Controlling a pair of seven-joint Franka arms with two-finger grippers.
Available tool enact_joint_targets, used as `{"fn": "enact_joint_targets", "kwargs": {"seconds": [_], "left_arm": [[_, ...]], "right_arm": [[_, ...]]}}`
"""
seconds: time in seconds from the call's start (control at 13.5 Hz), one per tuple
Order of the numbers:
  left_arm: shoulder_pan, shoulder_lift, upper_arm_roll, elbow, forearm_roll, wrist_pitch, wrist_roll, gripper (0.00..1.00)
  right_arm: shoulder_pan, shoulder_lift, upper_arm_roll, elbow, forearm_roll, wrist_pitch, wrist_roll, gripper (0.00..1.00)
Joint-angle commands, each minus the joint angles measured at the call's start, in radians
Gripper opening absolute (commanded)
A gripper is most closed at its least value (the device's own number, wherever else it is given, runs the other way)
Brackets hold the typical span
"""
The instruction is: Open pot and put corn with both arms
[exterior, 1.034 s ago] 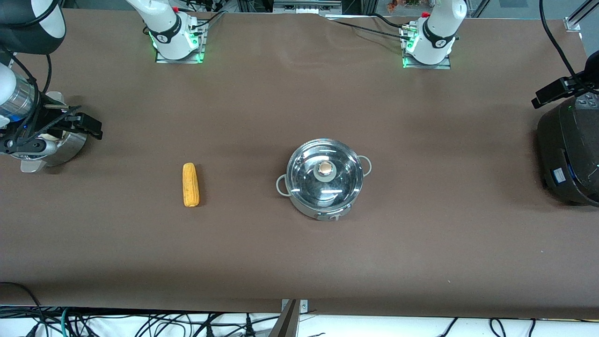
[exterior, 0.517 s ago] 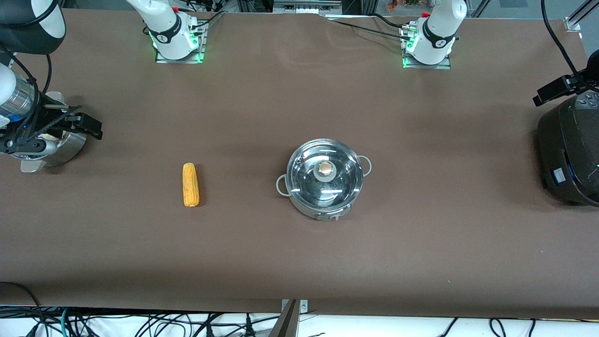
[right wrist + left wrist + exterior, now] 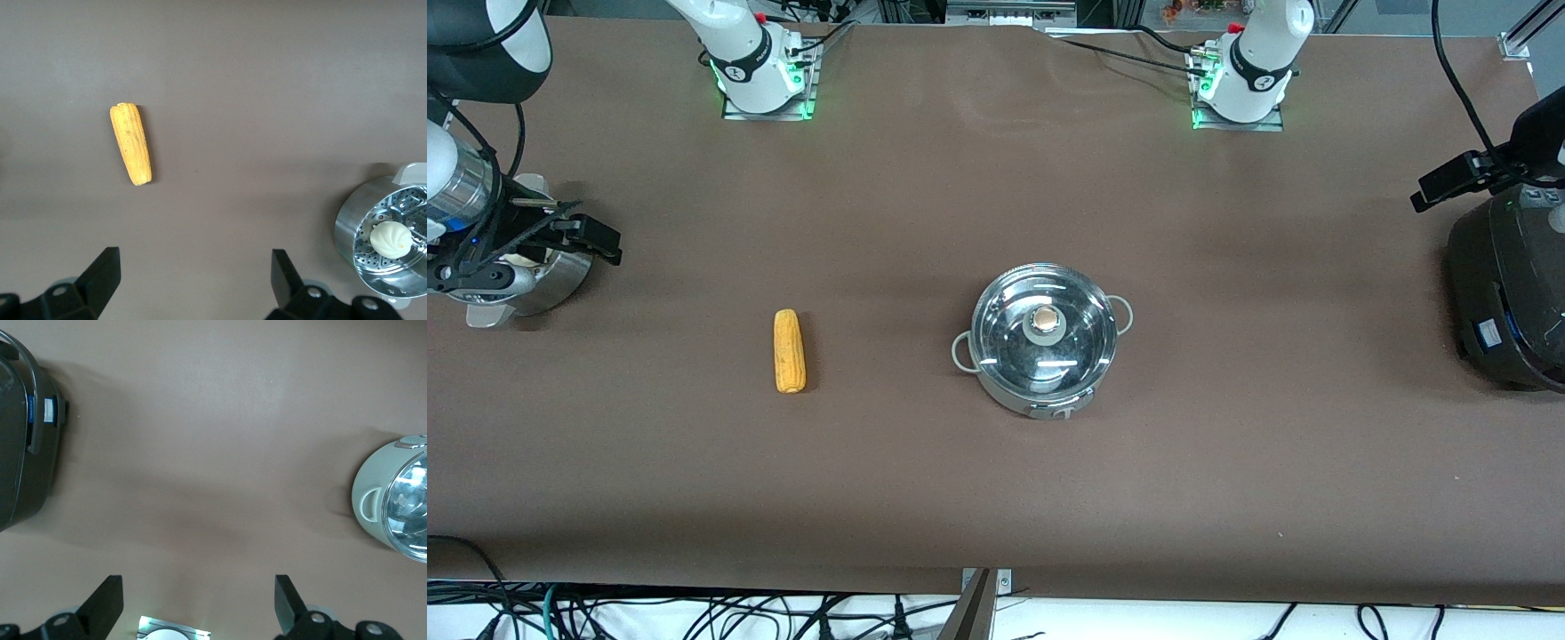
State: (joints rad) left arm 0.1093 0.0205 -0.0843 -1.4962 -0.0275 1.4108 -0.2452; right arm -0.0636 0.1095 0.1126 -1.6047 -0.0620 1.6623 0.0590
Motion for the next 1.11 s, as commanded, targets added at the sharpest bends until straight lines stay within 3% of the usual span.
{"fn": "enact_joint_targets", "kwargs": {"seconds": [0.0,1.03], "left_arm": [[0.020,0.002,-0.009,0.007,-0.029,0.005,0.000,1.00],[0.035,-0.010,-0.014,-0.036,-0.014,0.034,0.139,1.00]], "right_arm": [[-0.002,0.007,0.002,0.020,-0.007,-0.009,-0.002,1.00],[-0.010,0.007,-0.001,0.022,-0.006,-0.007,0.001,1.00]]}}
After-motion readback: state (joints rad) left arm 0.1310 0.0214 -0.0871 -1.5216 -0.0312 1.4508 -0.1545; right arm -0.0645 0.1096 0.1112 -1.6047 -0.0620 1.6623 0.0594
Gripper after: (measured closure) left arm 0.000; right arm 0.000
